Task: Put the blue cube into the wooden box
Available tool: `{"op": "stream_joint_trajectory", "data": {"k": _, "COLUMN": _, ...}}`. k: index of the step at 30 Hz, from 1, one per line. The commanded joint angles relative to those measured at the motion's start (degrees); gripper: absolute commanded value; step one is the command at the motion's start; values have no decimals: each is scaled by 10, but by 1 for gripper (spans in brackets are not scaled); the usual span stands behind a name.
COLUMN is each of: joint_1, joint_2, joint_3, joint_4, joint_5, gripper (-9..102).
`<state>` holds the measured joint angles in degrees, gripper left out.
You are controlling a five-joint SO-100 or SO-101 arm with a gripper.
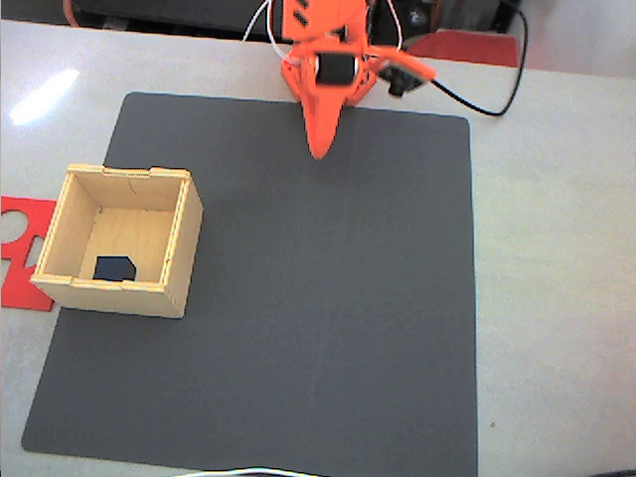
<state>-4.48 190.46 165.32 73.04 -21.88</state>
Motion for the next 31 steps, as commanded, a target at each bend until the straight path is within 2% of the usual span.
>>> {"op": "stream_joint_trajectory", "data": {"k": 1, "joint_1": -2, "joint_2": 9, "joint_3": 26, "joint_4": -11, "joint_5": 42, "gripper": 0}}
{"op": "stream_joint_trajectory", "data": {"k": 14, "joint_1": 146, "joint_2": 8, "joint_3": 66, "joint_4": -19, "joint_5": 158, "gripper": 0}}
{"op": "stream_joint_trajectory", "data": {"k": 31, "joint_1": 148, "joint_2": 8, "joint_3": 65, "joint_4": -19, "joint_5": 162, "gripper": 0}}
